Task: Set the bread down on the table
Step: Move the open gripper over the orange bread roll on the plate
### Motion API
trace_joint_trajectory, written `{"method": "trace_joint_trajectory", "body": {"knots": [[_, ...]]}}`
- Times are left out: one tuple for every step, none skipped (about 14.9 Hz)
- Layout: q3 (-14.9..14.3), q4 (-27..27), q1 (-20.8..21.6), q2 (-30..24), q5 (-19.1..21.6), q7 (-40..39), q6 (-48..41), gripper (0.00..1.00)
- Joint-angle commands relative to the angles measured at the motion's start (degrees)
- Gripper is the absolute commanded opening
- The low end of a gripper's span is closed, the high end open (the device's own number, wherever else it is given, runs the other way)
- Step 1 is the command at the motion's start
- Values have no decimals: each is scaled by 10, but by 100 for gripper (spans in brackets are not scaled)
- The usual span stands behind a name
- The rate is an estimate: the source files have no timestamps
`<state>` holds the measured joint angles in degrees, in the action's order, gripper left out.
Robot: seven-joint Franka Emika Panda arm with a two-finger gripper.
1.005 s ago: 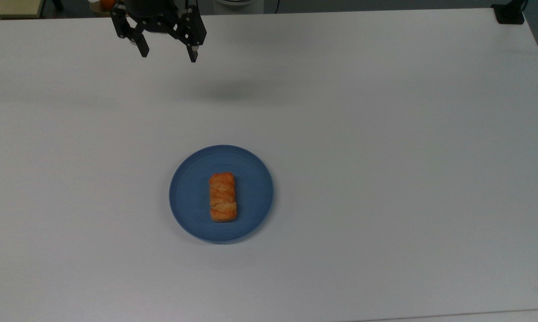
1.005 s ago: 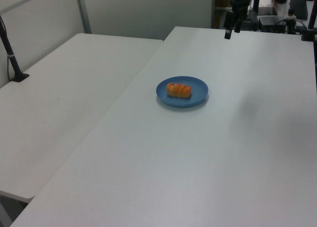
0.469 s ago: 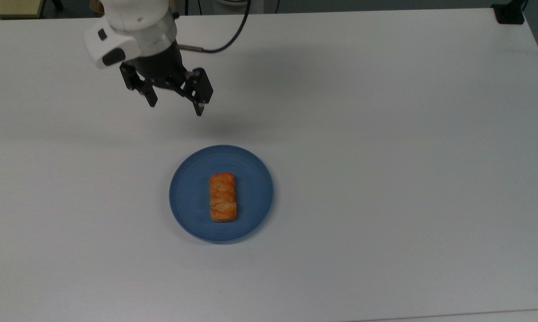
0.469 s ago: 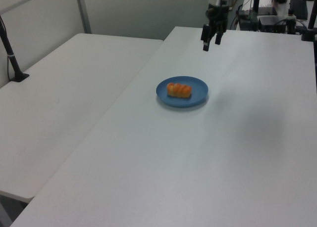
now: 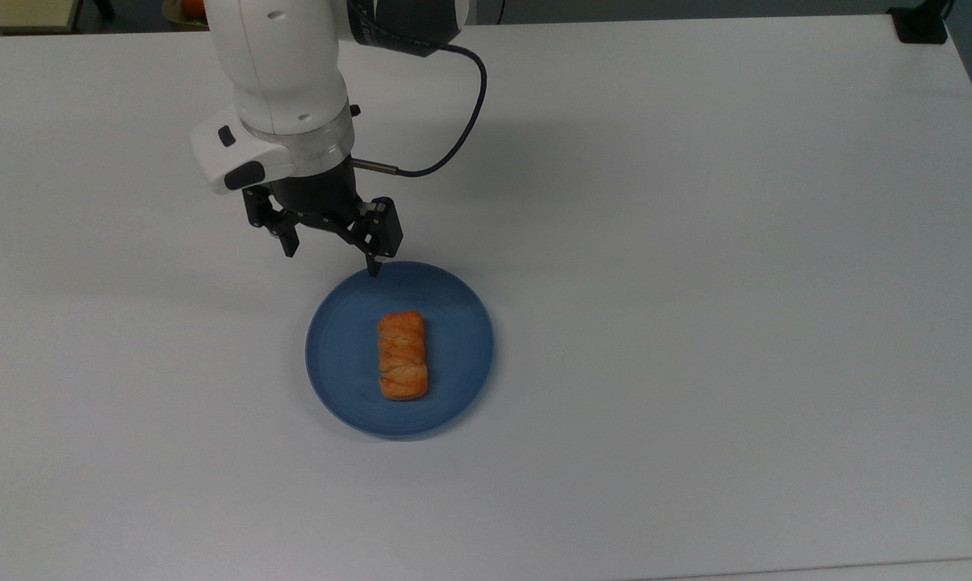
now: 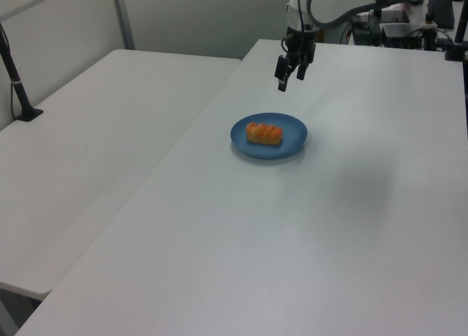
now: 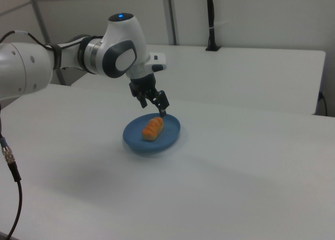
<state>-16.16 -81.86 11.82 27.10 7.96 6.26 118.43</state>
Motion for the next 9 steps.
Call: {"method": "trace_joint_trajectory", "body": {"knots": [[-8,9,-2,0,-12,7,42,100],[-5,9,-3,3,-14,5,64,100],[0,10,0,13,-15,9,76,100],[2,10,3,17,-15,12,87,100],[6,9,3,16,-8,9,87,100],[10,7,4,16,-9,6,84,100],[14,5,3,19,-10,5,88,100],[17,5,4,27,-8,11,89,100],[21,5,4,33,-9,11,90,100]]}}
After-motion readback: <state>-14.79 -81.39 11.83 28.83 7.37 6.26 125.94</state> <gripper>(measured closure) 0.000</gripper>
